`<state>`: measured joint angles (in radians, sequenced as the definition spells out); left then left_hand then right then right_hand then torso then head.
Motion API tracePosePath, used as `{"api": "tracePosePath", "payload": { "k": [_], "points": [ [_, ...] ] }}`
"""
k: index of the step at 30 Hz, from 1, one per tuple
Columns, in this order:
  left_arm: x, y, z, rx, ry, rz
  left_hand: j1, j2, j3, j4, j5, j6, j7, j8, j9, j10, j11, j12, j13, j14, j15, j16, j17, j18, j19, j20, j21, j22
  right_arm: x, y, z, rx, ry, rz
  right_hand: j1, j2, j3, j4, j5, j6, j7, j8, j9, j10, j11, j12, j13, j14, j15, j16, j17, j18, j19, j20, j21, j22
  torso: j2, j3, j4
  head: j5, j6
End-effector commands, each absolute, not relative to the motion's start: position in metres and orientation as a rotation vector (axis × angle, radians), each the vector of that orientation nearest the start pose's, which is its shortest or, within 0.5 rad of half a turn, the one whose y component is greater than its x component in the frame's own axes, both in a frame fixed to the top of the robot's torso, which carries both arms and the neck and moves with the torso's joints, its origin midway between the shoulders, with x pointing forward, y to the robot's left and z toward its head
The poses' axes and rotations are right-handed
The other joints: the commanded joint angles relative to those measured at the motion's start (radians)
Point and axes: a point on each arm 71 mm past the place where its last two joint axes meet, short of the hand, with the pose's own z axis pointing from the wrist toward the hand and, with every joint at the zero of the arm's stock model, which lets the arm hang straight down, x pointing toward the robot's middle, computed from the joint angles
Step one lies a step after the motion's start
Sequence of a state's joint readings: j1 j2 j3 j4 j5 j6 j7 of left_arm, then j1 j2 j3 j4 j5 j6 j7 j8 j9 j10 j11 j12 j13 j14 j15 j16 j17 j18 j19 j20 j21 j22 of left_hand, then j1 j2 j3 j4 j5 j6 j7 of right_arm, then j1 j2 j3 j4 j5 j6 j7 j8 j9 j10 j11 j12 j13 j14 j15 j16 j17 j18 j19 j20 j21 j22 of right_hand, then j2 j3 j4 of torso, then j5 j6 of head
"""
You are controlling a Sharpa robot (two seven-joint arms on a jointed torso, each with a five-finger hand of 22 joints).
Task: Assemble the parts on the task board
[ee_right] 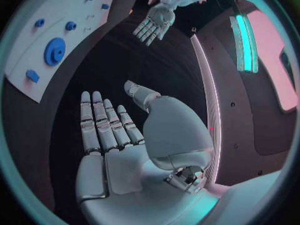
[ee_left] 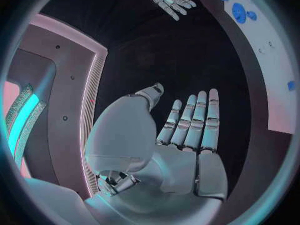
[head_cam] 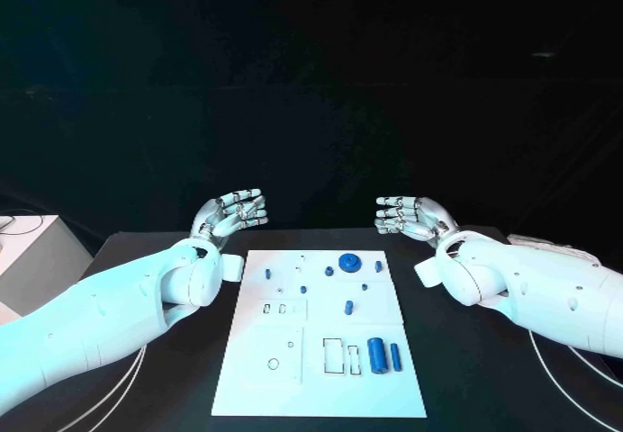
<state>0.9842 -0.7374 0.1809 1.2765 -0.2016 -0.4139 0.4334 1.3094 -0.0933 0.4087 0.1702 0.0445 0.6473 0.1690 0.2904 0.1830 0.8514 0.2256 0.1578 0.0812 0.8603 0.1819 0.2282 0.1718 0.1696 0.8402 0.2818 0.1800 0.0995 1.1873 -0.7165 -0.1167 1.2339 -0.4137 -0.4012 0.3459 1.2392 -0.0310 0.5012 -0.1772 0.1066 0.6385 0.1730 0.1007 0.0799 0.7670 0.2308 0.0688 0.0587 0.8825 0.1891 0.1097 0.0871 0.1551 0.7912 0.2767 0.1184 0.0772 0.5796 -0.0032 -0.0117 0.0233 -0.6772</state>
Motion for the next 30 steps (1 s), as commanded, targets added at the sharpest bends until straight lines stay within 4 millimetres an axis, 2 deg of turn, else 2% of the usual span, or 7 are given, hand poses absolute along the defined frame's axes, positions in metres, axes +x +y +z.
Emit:
{"api": "tracePosePath", "payload": {
  "k": [1,9,14,17,19,21,30],
  "points": [
    [0.512,0.233,-0.216,-1.015,1.307,-1.418,0.012,-0.002,0.007,0.001,0.004,0.087,0.095,0.036,0.017,0.069,-0.021,0.018,0.003,0.082,-0.024,0.043,0.025,0.016,0.064,-0.016,0.030,0.009,0.525,-0.220,-0.212,0.354,1.526,1.078,0.047,-0.023,0.024,-0.035,0.025,0.251,0.070,0.060,0.033,0.241,-0.046,0.015,0.004,0.192,-0.057,0.051,0.023,0.027,0.174,-0.044,0.078,0.024,0.023,0.0027,0.0004,0.001,-0.005],
    [0.492,0.232,-0.192,-0.992,1.340,-1.519,0.036,-0.025,0.049,-0.006,0.004,0.177,0.053,0.045,0.022,0.214,-0.075,0.022,0.001,0.292,-0.099,0.217,0.145,0.013,0.255,-0.101,0.148,0.056,0.534,-0.209,-0.193,0.054,1.553,0.939,0.066,-0.042,-0.029,-0.042,0.047,0.357,0.025,0.084,0.047,0.401,-0.107,0.002,0.005,0.452,-0.150,0.159,0.109,0.022,0.333,-0.149,0.309,0.153,0.063,-0.0002,0.0078,-0.010,0.000],
    [0.481,0.228,-0.180,-1.033,1.342,-1.583,0.033,-0.040,0.068,-0.003,0.004,0.199,0.046,0.032,0.022,0.259,-0.087,0.008,0.000,0.315,-0.118,0.359,0.254,0.010,0.296,-0.126,0.220,0.096,0.544,-0.206,-0.181,-0.109,1.578,0.803,0.046,-0.065,-0.020,-0.037,0.082,0.400,-0.005,0.076,0.060,0.475,-0.141,-0.004,0.011,0.618,-0.200,0.349,0.264,0.025,0.420,-0.195,0.516,0.285,0.091,-0.0079,0.0237,-0.020,0.008],
    [0.476,0.226,-0.172,-1.016,1.347,-1.614,0.035,-0.042,0.080,-0.006,0.003,0.206,0.039,0.028,0.024,0.269,-0.091,-0.002,0.000,0.308,-0.124,0.440,0.316,0.009,0.300,-0.134,0.264,0.123,0.544,-0.200,-0.175,-0.188,1.586,0.734,0.030,-0.080,0.013,-0.030,0.076,0.401,-0.014,0.063,0.068,0.488,-0.149,-0.007,0.016,0.619,-0.208,0.524,0.383,0.026,0.451,-0.198,0.592,0.336,0.103,-0.0141,0.0313,-0.023,0.008],
    [0.473,0.226,-0.168,-1.006,1.353,-1.626,0.034,-0.046,0.081,-0.008,0.004,0.208,0.040,0.027,0.025,0.272,-0.092,-0.004,0.000,0.306,-0.125,0.465,0.334,0.008,0.301,-0.136,0.278,0.133,0.543,-0.194,-0.171,-0.239,1.586,0.696,0.012,-0.097,0.032,-0.016,0.070,0.406,-0.017,0.061,0.079,0.512,-0.155,-0.003,0.029,0.607,-0.210,0.642,0.469,0.007,0.500,-0.199,0.718,0.489,0.112,-0.0182,0.0350,-0.025,0.009],
    [0.470,0.226,-0.164,-0.997,1.356,-1.633,0.031,-0.049,0.085,-0.010,0.004,0.209,0.039,0.023,0.026,0.274,-0.094,-0.011,0.000,0.301,-0.127,0.525,0.378,0.008,0.302,-0.140,0.316,0.157,0.542,-0.187,-0.167,-0.291,1.582,0.660,-0.003,-0.115,0.046,0.002,0.062,0.408,-0.020,0.060,0.093,0.518,-0.162,-0.006,0.043,0.630,-0.209,0.896,0.723,-0.031,0.586,-0.202,0.914,0.742,0.120,-0.0201,0.0360,-0.027,0.009],
    [0.460,0.225,-0.150,-0.972,1.360,-1.662,0.025,-0.052,0.073,-0.020,0.004,0.199,0.031,0.031,0.039,0.260,-0.100,0.035,0.036,0.277,-0.133,0.687,0.487,0.008,0.279,-0.146,0.443,0.243,0.531,-0.154,-0.161,-0.497,1.554,0.537,-0.038,-0.175,0.062,0.047,0.041,0.389,-0.030,0.052,0.120,0.487,-0.160,-0.007,0.065,0.615,-0.207,1.098,0.913,-0.073,0.662,-0.198,1.123,1.020,0.151,-0.0298,0.0443,-0.035,0.014]
  ]
}}
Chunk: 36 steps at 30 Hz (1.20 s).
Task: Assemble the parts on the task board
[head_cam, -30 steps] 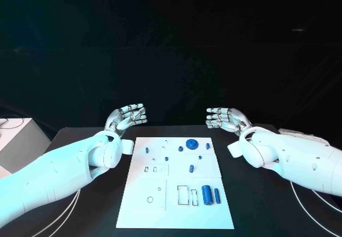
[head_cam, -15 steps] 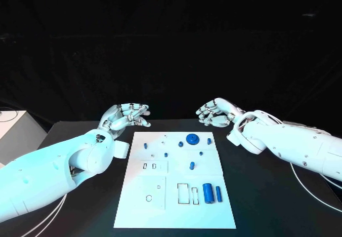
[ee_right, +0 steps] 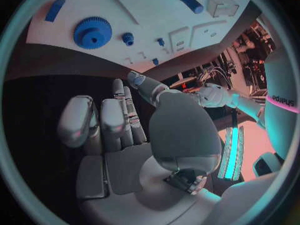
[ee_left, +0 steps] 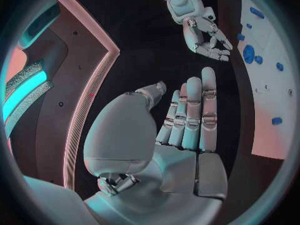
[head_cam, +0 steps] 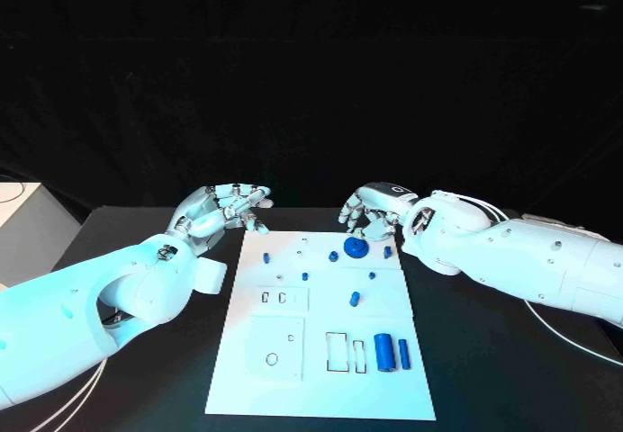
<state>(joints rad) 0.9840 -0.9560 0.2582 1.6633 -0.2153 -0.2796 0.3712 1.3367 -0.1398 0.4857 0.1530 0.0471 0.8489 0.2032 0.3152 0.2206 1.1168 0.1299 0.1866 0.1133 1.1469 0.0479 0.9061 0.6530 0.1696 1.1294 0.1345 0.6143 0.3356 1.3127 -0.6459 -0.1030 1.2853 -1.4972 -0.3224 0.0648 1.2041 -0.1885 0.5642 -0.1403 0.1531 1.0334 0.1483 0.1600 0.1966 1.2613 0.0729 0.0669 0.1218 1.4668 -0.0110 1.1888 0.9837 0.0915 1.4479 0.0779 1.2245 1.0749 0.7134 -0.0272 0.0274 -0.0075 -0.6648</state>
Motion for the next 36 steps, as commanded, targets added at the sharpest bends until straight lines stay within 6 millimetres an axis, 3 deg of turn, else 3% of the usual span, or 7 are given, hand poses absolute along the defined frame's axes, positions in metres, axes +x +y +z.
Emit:
{"api": "tracePosePath", "payload": {
  "k": [1,7,13,21,27,33,36],
  "points": [
    [0.460,0.226,-0.149,-0.971,1.361,-1.662,-0.003,-0.005,-0.004,-0.003,0.002,-0.004,-0.003,0.007,0.002,-0.010,-0.003,0.009,0.006,-0.012,0.002,0.012,0.008,0.008,-0.014,0.001,0.014,0.010,0.531,-0.152,-0.161,-0.505,1.556,0.533,-0.003,-0.019,-0.001,0.011,-0.006,-0.006,-0.005,-0.007,0.004,-0.010,-0.001,-0.006,0.002,0.030,-0.006,0.020,0.018,-0.010,0.006,0.001,0.018,0.024,0.019,-0.0069,0.0058,-0.005,0.000],
    [0.458,0.228,-0.146,-0.963,1.357,-1.653,-0.005,-0.005,-0.007,-0.002,0.002,-0.014,0.001,0.008,0.004,-0.044,0.003,0.008,0.009,-0.038,0.008,0.009,0.009,0.006,-0.039,0.006,0.023,0.020,0.526,-0.144,-0.164,-0.542,1.581,0.514,-0.015,-0.044,-0.008,0.031,-0.010,-0.023,-0.005,-0.013,0.013,-0.045,0.003,-0.005,0.005,0.026,-0.002,0.053,0.046,-0.017,0.014,0.005,0.052,0.071,0.026,-0.0125,0.0107,-0.010,0.001],
    [0.458,0.229,-0.145,-0.995,1.352,-1.664,-0.007,-0.004,-0.007,-0.001,0.002,-0.015,0.002,0.009,0.005,-0.047,0.004,0.011,0.011,-0.043,0.009,0.008,0.009,0.006,-0.045,0.007,0.025,0.021,0.523,-0.139,-0.168,-0.567,1.602,0.491,-0.022,-0.054,-0.021,0.046,-0.015,-0.034,-0.005,-0.017,0.018,-0.051,0.003,-0.003,0.011,0.025,-0.001,0.073,0.063,-0.021,0.020,0.006,0.075,0.101,0.031,-0.0125,0.0128,-0.010,0.008],
    [0.458,0.228,-0.143,-1.007,1.347,-1.674,-0.007,-0.004,-0.008,-0.001,0.002,-0.016,0.002,0.009,0.005,-0.049,0.004,0.012,0.011,-0.045,0.010,0.008,0.009,0.006,-0.047,0.007,0.026,0.022,0.522,-0.136,-0.170,-0.578,1.592,0.458,-0.025,-0.061,-0.038,0.058,-0.023,-0.039,-0.004,-0.018,0.024,-0.058,0.004,-0.004,0.016,0.023,0.000,0.082,0.067,-0.021,0.018,0.007,0.076,0.103,0.035,-0.0163,0.0142,-0.016,0.004],
    [0.457,0.228,-0.142,-1.007,1.349,-1.678,-0.007,-0.003,-0.008,0.000,0.002,-0.019,0.004,0.009,0.006,-0.052,0.006,0.014,0.013,-0.048,0.011,0.007,0.008,0.007,-0.052,0.008,0.028,0.024,0.521,-0.135,-0.170,-0.581,1.588,0.448,-0.023,-0.057,-0.045,0.069,-0.017,-0.037,-0.004,-0.016,0.029,-0.055,0.004,-0.001,0.021,0.022,0.000,0.089,0.072,-0.021,0.018,0.008,0.080,0.109,0.040,-0.0144,0.0133,-0.020,0.008],
    [0.458,0.227,-0.138,-0.998,1.339,-1.684,-0.007,-0.002,-0.007,0.000,0.002,-0.021,0.005,0.009,0.006,-0.055,0.007,0.015,0.013,-0.050,0.012,0.006,0.008,0.007,-0.054,0.009,0.029,0.025,0.520,-0.131,-0.175,-0.589,1.596,0.458,-0.021,-0.054,-0.045,0.073,-0.016,-0.034,-0.005,-0.014,0.031,-0.054,0.003,0.000,0.023,0.022,0.000,0.091,0.074,-0.021,0.018,0.008,0.082,0.112,0.045,-0.0172,0.0121,-0.021,0.007],
    [0.459,0.227,-0.136,-0.994,1.332,-1.687,-0.007,-0.002,-0.007,0.000,0.002,-0.023,0.006,0.009,0.006,-0.057,0.007,0.016,0.014,-0.052,0.012,0.006,0.008,0.007,-0.056,0.010,0.030,0.025,0.520,-0.129,-0.177,-0.592,1.600,0.463,-0.021,-0.053,-0.046,0.076,-0.015,-0.031,-0.005,-0.012,0.033,-0.052,0.003,0.000,0.025,0.021,0.000,0.092,0.072,-0.021,0.018,0.008,0.084,0.114,0.047,-0.0155,0.0122,-0.021,0.005]
  ]
}}
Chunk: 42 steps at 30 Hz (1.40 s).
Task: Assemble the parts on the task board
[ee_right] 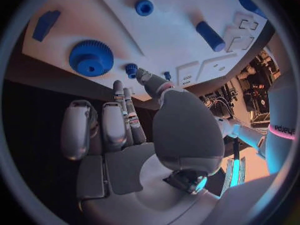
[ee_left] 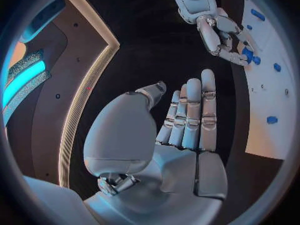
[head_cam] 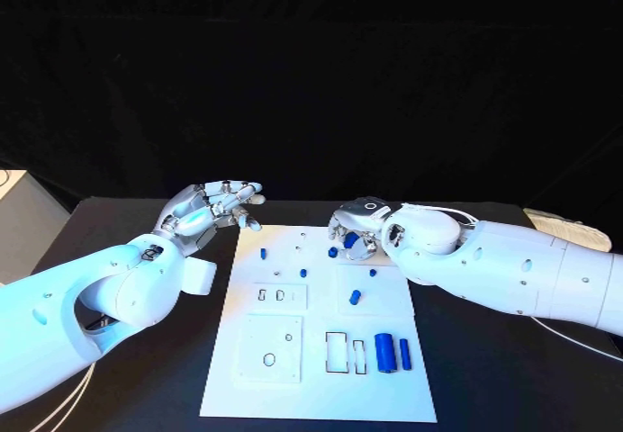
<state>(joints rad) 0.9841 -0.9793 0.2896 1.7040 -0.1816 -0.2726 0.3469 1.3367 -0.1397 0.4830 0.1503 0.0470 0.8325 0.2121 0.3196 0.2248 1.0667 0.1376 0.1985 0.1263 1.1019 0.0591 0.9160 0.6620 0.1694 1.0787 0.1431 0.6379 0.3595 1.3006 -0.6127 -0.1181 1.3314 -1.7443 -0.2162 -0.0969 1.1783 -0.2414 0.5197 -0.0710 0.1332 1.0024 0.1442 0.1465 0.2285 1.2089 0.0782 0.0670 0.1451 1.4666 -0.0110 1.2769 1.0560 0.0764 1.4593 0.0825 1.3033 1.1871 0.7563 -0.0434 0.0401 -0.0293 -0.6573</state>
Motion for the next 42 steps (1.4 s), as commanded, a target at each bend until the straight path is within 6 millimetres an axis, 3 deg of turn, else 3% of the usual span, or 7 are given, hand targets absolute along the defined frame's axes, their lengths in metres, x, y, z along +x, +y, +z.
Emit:
{"api": "tracePosePath", "payload": {
  "k": [1,13,22,27,29,34,42],
  "points": [
    [0.459,0.227,-0.136,-0.993,1.331,-1.687,-0.007,-0.002,-0.004,0.003,0.002,-0.006,-0.003,0.004,0.002,-0.006,0.000,0.004,0.001,-0.007,0.001,-0.004,-0.001,0.007,-0.005,0.001,0.006,0.001,0.520,-0.129,-0.178,-0.593,1.601,0.464,0.006,0.002,-0.001,0.008,0.005,0.002,-0.001,0.002,0.002,0.001,-0.002,0.000,0.002,0.022,0.000,0.005,0.001,-0.006,0.007,0.004,0.006,0.003,0.005,0.0003,-0.0002,0.001,-0.003],
    [0.458,0.225,-0.133,-0.973,1.333,-1.696,0.000,0.002,0.000,-0.001,0.002,-0.008,-0.002,0.006,0.003,-0.010,0.000,0.008,0.003,-0.011,0.002,-0.005,-0.002,0.007,-0.012,0.002,0.009,0.004,0.522,-0.124,-0.185,-0.597,1.612,0.467,0.013,0.008,0.004,0.015,0.007,0.007,-0.002,0.006,0.007,0.004,-0.003,0.000,0.006,0.021,0.000,0.009,0.001,-0.007,0.007,0.004,0.009,0.007,0.012,-0.0029,0.0053,0.003,-0.004],
    [0.458,0.225,-0.132,-0.962,1.338,-1.698,0.005,0.005,0.004,-0.005,0.002,-0.010,-0.001,0.007,0.004,-0.014,0.001,0.011,0.005,-0.015,0.002,-0.007,-0.003,0.008,-0.018,0.003,0.013,0.007,0.522,-0.121,-0.185,-0.591,1.598,0.473,0.015,0.024,0.020,0.035,0.020,0.020,-0.001,0.015,0.018,0.013,-0.003,0.000,0.014,0.019,0.000,0.015,0.002,-0.008,0.006,0.004,0.015,0.017,0.014,-0.0026,0.0031,0.004,-0.006],
    [0.458,0.225,-0.132,-0.963,1.340,-1.697,0.005,0.005,0.004,-0.005,0.002,-0.010,-0.001,0.007,0.004,-0.014,0.001,0.011,0.005,-0.015,0.002,-0.007,-0.003,0.008,-0.018,0.003,0.013,0.007,0.522,-0.121,-0.184,-0.586,1.590,0.476,0.027,0.037,0.041,0.045,0.026,0.047,-0.002,0.031,0.032,0.023,-0.005,0.000,0.020,0.018,-0.002,0.021,0.003,-0.009,0.007,0.003,0.023,0.030,0.016,-0.0028,0.0030,0.005,-0.005],
    [0.458,0.225,-0.132,-0.963,1.342,-1.697,0.004,0.006,0.004,-0.004,0.002,-0.010,-0.001,0.007,0.004,-0.016,0.002,0.012,0.005,-0.016,0.003,-0.007,-0.003,0.008,-0.019,0.004,0.014,0.008,0.522,-0.121,-0.183,-0.578,1.578,0.482,0.043,0.056,0.065,0.050,0.010,0.066,-0.008,0.044,0.044,0.036,-0.011,0.003,0.025,0.019,-0.006,0.028,0.009,-0.012,0.010,0.001,0.034,0.045,0.017,-0.0030,0.0027,0.005,-0.006],
    [0.458,0.225,-0.133,-0.965,1.345,-1.694,0.004,0.006,0.004,-0.004,0.002,-0.011,0.000,0.007,0.004,-0.016,0.002,0.012,0.005,-0.017,0.003,-0.007,-0.004,0.008,-0.020,0.004,0.014,0.008,0.521,-0.121,-0.180,-0.557,1.543,0.499,0.070,0.075,0.099,0.047,0.001,0.096,-0.023,0.070,0.072,0.074,-0.024,0.011,0.042,0.019,-0.016,0.037,0.015,-0.017,0.017,-0.007,0.056,0.077,0.017,-0.0025,0.0045,0.007,-0.005],
    [0.459,0.227,-0.133,-0.968,1.342,-1.685,0.006,0.006,0.005,-0.005,0.002,-0.012,0.000,0.007,0.004,-0.018,0.002,0.013,0.006,-0.017,0.003,-0.008,-0.004,0.008,-0.021,0.004,0.015,0.009,0.516,-0.120,-0.174,-0.516,1.484,0.532,0.086,0.082,0.107,0.039,0.002,0.113,-0.035,0.099,0.106,0.103,-0.038,0.018,0.060,0.020,-0.026,0.044,0.022,-0.021,0.023,-0.017,0.075,0.106,0.018,-0.0044,0.0037,0.007,0.000]
  ]
}}
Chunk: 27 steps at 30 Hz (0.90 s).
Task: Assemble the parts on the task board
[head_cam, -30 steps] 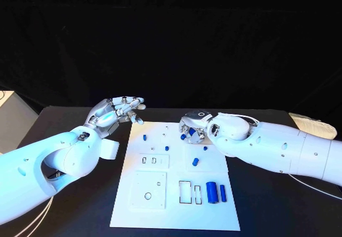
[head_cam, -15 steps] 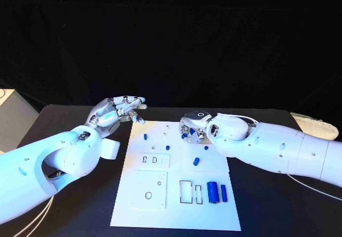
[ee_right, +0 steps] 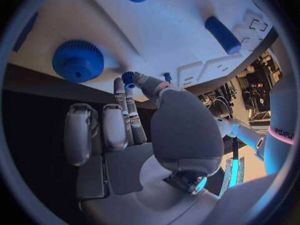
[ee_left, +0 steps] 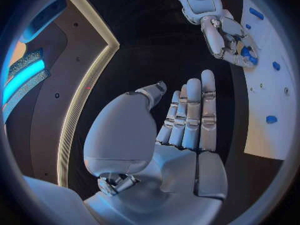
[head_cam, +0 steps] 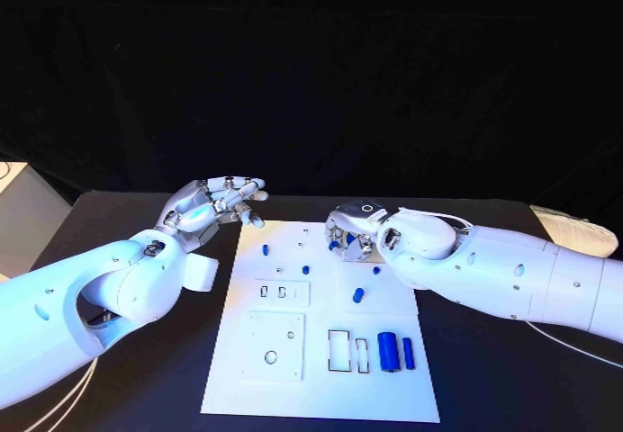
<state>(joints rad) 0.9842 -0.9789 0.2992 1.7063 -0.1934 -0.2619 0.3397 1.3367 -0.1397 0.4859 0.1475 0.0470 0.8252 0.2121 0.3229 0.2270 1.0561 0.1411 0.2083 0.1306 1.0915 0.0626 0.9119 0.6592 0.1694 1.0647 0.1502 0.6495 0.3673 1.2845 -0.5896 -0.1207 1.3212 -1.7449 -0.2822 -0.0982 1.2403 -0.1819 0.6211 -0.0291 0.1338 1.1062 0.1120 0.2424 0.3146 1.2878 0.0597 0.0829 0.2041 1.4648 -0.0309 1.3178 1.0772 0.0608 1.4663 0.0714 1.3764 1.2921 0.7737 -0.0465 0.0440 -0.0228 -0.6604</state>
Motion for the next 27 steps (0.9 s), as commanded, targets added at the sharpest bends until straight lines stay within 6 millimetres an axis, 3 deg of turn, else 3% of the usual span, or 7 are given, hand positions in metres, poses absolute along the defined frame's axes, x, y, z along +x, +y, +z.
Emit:
{"api": "tracePosePath", "payload": {
  "k": [1,7,18,27],
  "points": [
    [0.459,0.227,-0.134,-0.968,1.343,-1.685,0.006,0.006,0.003,-0.003,0.002,-0.006,0.001,0.004,0.002,-0.008,-0.001,0.004,0.002,-0.007,0.000,-0.004,-0.001,0.008,-0.008,-0.002,0.004,0.001,0.516,-0.119,-0.172,-0.508,1.472,0.533,0.026,0.023,0.006,-0.005,0.002,0.009,-0.003,0.005,0.023,0.024,-0.020,0.002,0.002,0.022,-0.007,0.004,0.001,-0.006,0.017,-0.006,0.004,0.004,0.000,-0.0013,-0.0001,0.001,0.004],
    [0.460,0.228,-0.134,-0.968,1.343,-1.682,0.008,0.005,0.003,-0.004,0.002,-0.007,0.002,0.004,0.002,-0.010,0.000,0.004,0.002,-0.008,0.000,-0.004,-0.002,0.008,-0.009,-0.002,0.005,0.002,0.517,-0.115,-0.166,-0.470,1.393,0.532,0.032,0.014,0.007,-0.015,0.025,0.004,-0.002,0.014,0.040,0.025,-0.020,-0.002,0.009,0.022,-0.008,0.008,0.005,-0.010,0.022,-0.008,0.019,0.025,0.002,-0.0012,-0.0014,0.002,0.012],
    [0.460,0.228,-0.134,-0.965,1.345,-1.682,0.008,0.005,0.003,-0.004,0.002,-0.007,0.002,0.004,0.002,-0.010,0.000,0.004,0.002,-0.008,0.000,-0.004,-0.002,0.008,-0.009,-0.002,0.005,0.002,0.528,-0.100,-0.161,-0.434,1.310,0.524,0.037,0.009,0.010,-0.023,0.020,-0.004,0.002,0.017,0.052,0.017,-0.016,-0.009,0.013,0.018,-0.005,0.002,-0.006,-0.009,0.018,-0.007,0.016,0.022,0.006,-0.0032,0.0022,-0.004,0.021],
    [0.458,0.223,-0.131,-0.938,1.353,-1.697,0.008,0.005,0.004,-0.005,0.002,-0.009,0.003,0.004,0.002,-0.012,0.001,0.006,0.003,-0.009,0.001,-0.004,-0.002,0.008,-0.011,-0.002,0.007,0.004,0.536,-0.091,-0.166,-0.433,1.324,0.515,0.036,0.007,0.010,-0.023,0.016,-0.006,0.003,0.017,0.054,0.016,-0.016,-0.010,0.014,0.019,-0.005,0.004,-0.004,-0.010,0.019,-0.006,0.018,0.025,0.008,-0.0042,0.0034,0.001,0.018]
  ]
}}
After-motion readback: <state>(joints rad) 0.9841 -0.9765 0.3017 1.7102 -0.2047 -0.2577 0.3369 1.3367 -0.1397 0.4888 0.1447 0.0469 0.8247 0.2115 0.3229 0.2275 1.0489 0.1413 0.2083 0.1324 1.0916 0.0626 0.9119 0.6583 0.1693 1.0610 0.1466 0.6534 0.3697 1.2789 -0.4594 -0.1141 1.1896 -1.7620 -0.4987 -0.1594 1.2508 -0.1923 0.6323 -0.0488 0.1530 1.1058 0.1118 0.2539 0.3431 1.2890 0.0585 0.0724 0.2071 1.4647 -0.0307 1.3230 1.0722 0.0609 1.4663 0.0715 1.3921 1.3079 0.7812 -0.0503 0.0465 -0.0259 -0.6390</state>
